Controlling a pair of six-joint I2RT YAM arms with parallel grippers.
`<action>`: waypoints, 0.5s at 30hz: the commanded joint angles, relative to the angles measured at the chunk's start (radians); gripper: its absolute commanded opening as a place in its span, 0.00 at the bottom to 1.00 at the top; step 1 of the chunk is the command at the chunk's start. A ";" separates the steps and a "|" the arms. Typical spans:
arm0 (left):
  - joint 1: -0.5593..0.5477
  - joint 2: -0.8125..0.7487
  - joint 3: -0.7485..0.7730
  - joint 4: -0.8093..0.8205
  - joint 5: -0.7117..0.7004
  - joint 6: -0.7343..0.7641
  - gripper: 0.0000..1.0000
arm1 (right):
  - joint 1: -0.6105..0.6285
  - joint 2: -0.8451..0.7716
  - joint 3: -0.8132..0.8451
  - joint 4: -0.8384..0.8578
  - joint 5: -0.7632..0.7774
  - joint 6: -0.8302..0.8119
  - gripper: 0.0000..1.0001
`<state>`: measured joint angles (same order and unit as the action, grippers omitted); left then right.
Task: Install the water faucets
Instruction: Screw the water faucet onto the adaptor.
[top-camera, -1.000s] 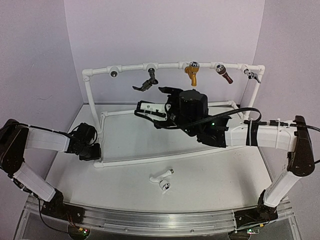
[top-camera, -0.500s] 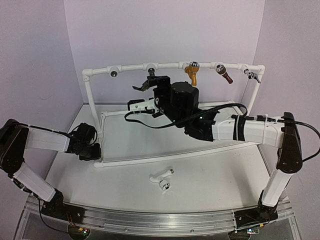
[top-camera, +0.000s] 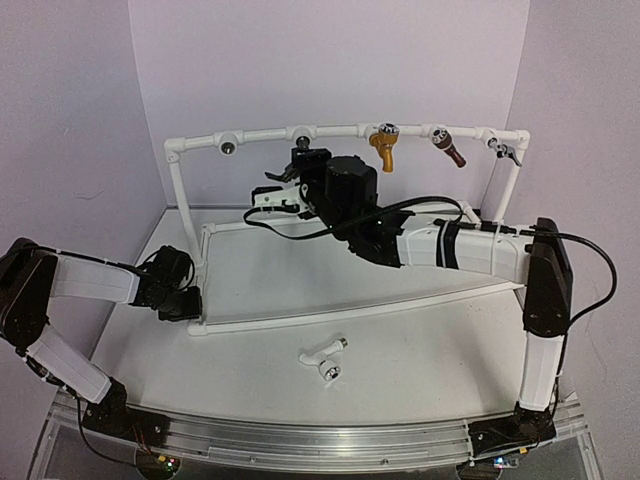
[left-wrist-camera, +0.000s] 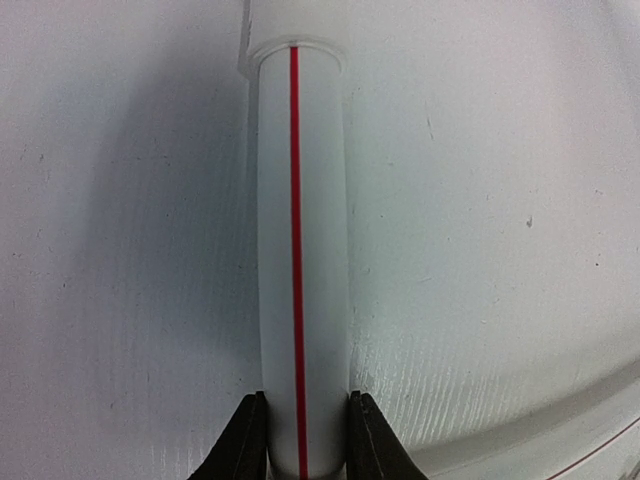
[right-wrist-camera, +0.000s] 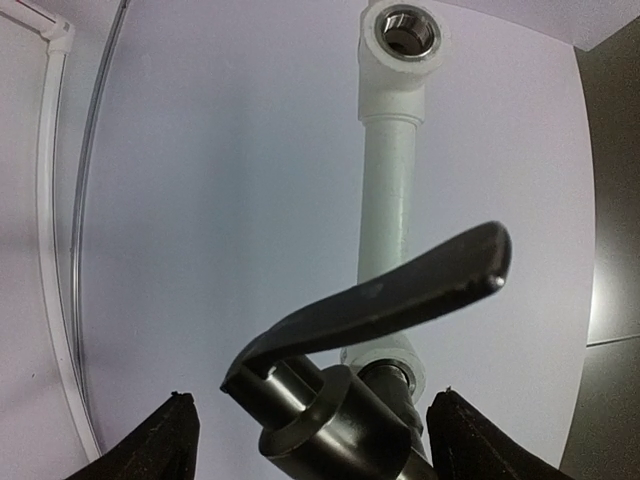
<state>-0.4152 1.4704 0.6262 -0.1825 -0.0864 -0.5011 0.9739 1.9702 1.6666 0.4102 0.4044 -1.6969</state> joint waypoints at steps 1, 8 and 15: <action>-0.053 0.011 0.002 0.083 0.211 0.033 0.00 | -0.007 0.030 0.078 0.046 0.035 0.061 0.75; -0.053 0.010 0.001 0.083 0.211 0.035 0.00 | -0.007 0.059 0.078 0.129 0.075 0.134 0.47; -0.053 0.007 0.000 0.083 0.211 0.033 0.00 | -0.008 0.099 0.051 0.295 0.162 0.237 0.29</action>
<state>-0.4152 1.4704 0.6259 -0.1825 -0.0864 -0.4988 0.9721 2.0305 1.7194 0.5600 0.4859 -1.5655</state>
